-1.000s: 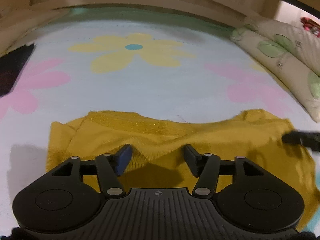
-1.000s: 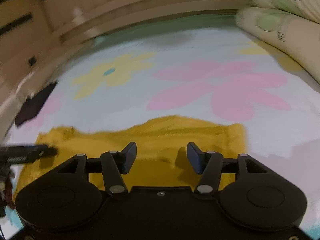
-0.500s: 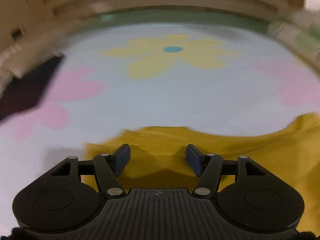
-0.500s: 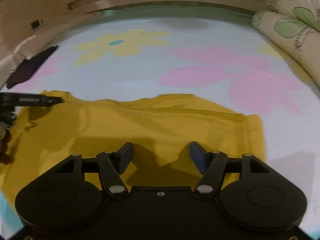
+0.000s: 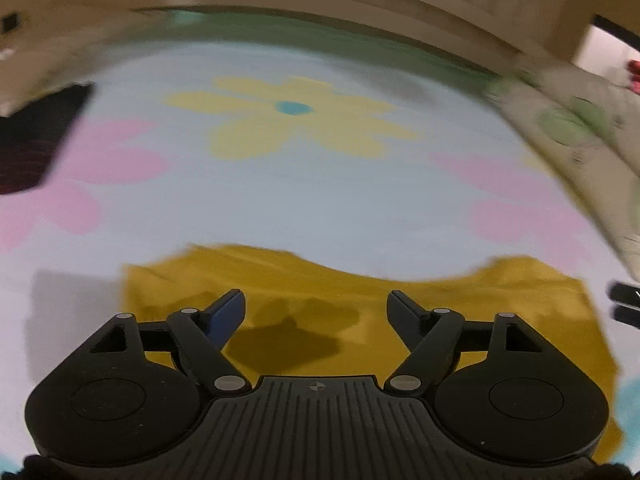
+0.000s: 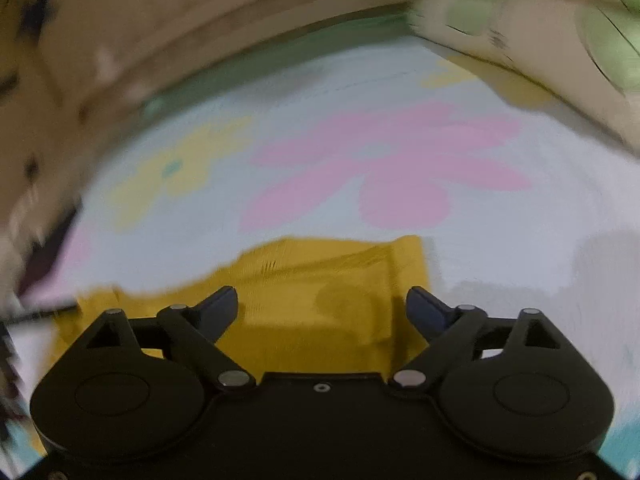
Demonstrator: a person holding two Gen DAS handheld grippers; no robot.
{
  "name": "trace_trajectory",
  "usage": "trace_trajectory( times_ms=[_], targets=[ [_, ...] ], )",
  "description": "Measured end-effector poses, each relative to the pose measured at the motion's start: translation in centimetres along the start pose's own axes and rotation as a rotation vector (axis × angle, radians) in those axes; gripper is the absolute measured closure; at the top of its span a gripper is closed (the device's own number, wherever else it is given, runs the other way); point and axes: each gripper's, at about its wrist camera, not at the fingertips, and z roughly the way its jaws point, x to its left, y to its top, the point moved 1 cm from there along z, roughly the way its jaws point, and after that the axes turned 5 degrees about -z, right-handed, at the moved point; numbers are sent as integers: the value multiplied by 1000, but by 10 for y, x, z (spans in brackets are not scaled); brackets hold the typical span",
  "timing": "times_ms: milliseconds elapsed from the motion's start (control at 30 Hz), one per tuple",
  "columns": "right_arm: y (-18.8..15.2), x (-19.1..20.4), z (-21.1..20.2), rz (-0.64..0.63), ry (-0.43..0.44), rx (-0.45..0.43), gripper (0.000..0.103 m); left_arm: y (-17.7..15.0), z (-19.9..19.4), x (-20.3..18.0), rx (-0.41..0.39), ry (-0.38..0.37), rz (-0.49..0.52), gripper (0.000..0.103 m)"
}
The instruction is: Fold small clothes
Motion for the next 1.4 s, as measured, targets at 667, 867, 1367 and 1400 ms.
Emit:
trace_trajectory(
  times_ms=[667, 867, 1367, 1400],
  targets=[
    [-12, -48, -22, 152, 169, 162, 1, -14, 48, -51, 81, 47, 43, 3],
    [-14, -50, -35, 212, 324, 97, 1, -11, 36, -45, 88, 15, 7, 3],
    [-20, -42, -27, 219, 380, 239, 1, -21, 9, -41, 156, -27, 22, 3],
    [-17, -42, -31, 201, 352, 227, 1, -23, 9, -43, 167, -26, 30, 3]
  ],
)
